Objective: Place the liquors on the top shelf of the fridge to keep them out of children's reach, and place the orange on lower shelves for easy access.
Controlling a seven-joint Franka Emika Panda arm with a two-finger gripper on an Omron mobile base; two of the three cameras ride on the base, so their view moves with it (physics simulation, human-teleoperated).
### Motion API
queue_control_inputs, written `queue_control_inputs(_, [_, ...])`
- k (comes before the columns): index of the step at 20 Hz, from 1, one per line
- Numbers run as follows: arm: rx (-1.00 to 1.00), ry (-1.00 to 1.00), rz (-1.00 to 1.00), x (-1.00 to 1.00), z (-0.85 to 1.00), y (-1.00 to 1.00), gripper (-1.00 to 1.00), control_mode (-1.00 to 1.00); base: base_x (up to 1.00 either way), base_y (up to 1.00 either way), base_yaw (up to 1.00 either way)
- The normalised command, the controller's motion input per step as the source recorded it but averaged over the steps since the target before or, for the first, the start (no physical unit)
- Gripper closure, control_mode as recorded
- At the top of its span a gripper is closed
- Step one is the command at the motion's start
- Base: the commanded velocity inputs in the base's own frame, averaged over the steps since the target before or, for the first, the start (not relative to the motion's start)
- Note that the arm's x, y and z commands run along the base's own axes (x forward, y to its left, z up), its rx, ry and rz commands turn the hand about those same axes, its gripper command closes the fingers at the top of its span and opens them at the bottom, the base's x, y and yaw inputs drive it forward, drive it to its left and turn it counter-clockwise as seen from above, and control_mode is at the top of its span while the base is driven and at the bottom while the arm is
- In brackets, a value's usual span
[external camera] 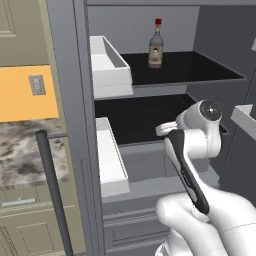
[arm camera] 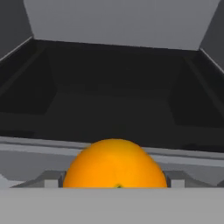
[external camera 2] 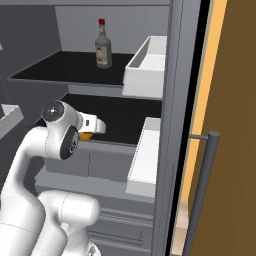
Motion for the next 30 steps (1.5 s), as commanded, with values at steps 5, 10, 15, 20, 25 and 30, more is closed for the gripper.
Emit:
queue_control_inputs(5, [0.09, 0.04, -0.05, 0.54, -0.06, 0.0, 1.0, -1.0, 0.0, 0.0, 0.0])
queue_control_inputs(10, [0.0, 0.03, 0.0, 0.57, -0.19, 0.0, 1.0, -1.0, 0.0, 0.0, 0.0])
queue_control_inputs(15, [0.0, 0.03, 0.0, 0.58, -0.26, 0.0, 1.0, -1.0, 0.0, 0.0, 0.0])
queue_control_inputs(20, [0.0, 0.0, 0.0, 0.6, -0.31, 0.0, 1.0, -1.0, 0.0, 0.0, 0.0])
queue_control_inputs(25, [0.0, 0.0, 0.0, 0.63, -0.28, 0.0, 1.0, -1.0, 0.0, 0.0, 0.0])
queue_control_inputs(30, [0.0, 0.0, 0.0, 0.64, -0.19, 0.0, 1.0, -1.0, 0.0, 0.0, 0.0])
